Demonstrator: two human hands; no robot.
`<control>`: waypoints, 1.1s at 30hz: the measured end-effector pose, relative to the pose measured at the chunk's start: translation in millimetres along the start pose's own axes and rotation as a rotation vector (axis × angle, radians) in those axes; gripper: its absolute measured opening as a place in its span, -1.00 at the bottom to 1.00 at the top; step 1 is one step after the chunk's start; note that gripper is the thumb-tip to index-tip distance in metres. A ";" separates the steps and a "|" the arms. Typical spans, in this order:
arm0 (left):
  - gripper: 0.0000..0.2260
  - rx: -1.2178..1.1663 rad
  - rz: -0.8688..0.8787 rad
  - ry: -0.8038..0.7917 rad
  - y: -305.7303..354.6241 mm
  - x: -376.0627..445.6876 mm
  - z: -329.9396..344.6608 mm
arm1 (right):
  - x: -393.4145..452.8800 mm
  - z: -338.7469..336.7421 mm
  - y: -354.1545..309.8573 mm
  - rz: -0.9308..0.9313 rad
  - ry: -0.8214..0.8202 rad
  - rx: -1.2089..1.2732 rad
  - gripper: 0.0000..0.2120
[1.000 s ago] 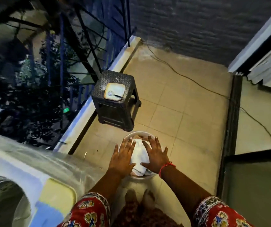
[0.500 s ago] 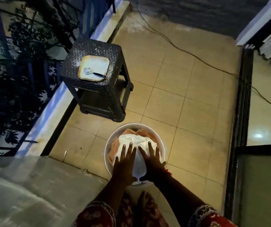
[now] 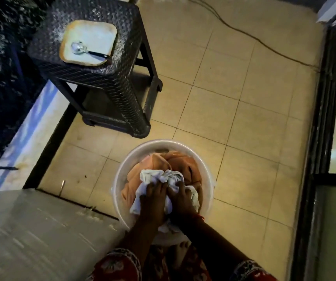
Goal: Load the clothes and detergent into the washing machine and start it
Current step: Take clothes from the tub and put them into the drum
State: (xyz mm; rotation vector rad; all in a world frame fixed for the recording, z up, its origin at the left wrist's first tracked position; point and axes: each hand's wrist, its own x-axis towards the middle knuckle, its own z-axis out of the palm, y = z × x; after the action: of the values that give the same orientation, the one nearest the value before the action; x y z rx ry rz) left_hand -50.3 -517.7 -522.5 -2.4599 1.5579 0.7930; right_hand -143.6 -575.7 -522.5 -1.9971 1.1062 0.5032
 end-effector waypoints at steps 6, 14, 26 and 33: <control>-0.28 -0.213 -0.021 -0.061 7.5 -31.5 -33.5 | -33.7 -28.6 -17.5 -0.007 0.059 0.115 -0.41; -0.31 -0.345 0.040 0.062 27.3 -121.2 -154.4 | -145.2 -121.3 -85.7 -0.018 0.102 0.191 -0.50; -0.41 -0.279 -0.038 0.281 57.0 -262.6 -374.3 | -299.0 -248.3 -206.9 -0.265 0.306 0.112 -0.51; -0.49 -0.500 -0.203 0.519 7.8 -349.7 -440.8 | -357.7 -276.1 -315.3 -0.585 0.300 -0.041 -0.43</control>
State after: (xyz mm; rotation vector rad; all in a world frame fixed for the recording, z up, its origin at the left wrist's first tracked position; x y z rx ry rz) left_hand -13.0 -402.9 27.2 -3.3397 1.3159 0.5910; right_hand -80.8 -504.4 20.3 -2.3502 0.6218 -0.0831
